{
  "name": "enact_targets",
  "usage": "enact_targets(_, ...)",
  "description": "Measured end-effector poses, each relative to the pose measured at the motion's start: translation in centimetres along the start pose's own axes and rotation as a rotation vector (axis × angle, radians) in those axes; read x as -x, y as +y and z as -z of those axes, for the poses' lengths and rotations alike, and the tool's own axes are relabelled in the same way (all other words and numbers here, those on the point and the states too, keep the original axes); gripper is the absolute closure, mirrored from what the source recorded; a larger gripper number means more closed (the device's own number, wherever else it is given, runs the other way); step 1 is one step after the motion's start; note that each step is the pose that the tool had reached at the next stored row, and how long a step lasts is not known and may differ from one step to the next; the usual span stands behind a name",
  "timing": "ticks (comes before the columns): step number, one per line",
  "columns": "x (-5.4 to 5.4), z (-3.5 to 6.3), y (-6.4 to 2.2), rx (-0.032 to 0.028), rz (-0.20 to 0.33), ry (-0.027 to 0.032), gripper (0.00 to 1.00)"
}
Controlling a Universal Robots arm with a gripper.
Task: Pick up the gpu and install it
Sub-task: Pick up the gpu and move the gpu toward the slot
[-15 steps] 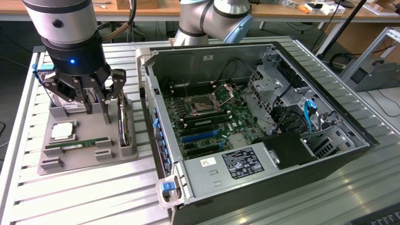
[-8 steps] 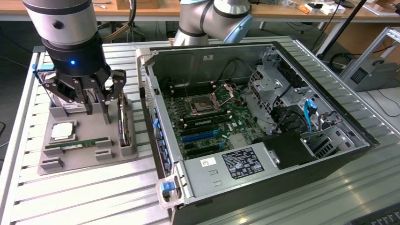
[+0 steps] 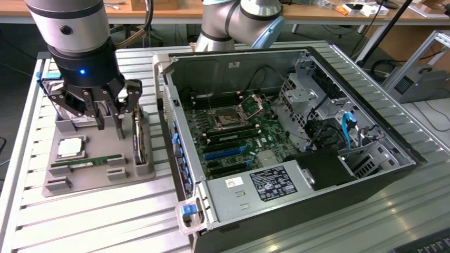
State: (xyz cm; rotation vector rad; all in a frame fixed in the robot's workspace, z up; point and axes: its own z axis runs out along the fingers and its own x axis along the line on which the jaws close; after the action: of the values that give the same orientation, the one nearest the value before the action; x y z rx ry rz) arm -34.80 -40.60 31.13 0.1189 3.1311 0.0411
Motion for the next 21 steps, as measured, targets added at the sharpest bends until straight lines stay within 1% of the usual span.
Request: enact_targets(21, 0.01, -0.54, -0.11, -0.0013, 0.000, -0.0001, 0.64)
